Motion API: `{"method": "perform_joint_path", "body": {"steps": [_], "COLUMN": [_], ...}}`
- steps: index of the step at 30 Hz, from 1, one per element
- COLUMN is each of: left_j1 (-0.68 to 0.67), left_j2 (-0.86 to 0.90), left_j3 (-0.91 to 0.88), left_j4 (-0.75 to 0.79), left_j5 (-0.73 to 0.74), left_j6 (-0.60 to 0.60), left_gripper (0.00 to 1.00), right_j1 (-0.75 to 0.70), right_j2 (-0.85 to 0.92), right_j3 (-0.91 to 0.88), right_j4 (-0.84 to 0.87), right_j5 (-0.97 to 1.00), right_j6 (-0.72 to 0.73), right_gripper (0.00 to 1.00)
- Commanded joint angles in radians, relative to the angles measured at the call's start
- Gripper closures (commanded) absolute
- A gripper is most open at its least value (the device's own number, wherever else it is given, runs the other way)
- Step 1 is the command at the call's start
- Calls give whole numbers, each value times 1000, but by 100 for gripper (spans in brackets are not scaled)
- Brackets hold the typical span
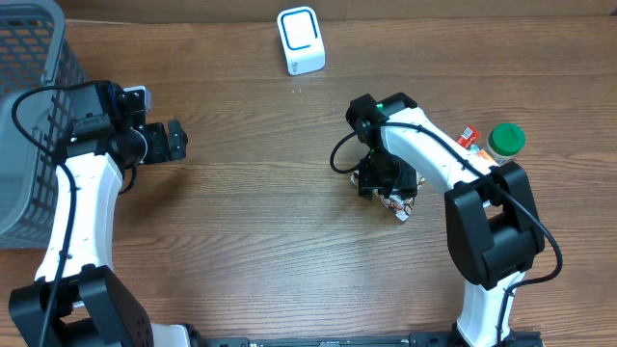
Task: Scan the item barcode
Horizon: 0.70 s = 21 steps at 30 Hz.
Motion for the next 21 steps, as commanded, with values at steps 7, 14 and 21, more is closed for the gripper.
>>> {"method": "perform_joint_path", "body": {"steps": [7,14,21], "left_j1": [-2,-2,-2], "left_j2": [5,5,5], "left_j3": [14,14,14], "left_j4": [3,3,4], "left_j5": [8,8,8], "left_j6": [12,12,12], "left_gripper": [1,0,0], "right_j1": [-64,-60,-60], "right_j2": [-77,-71,-70], "right_j3": [51,0,-90], "right_j4": [87,299,348], "right_j5": [-55,-95,-93], "right_j6": [74,102,101], "right_gripper": [32,33,32]}}
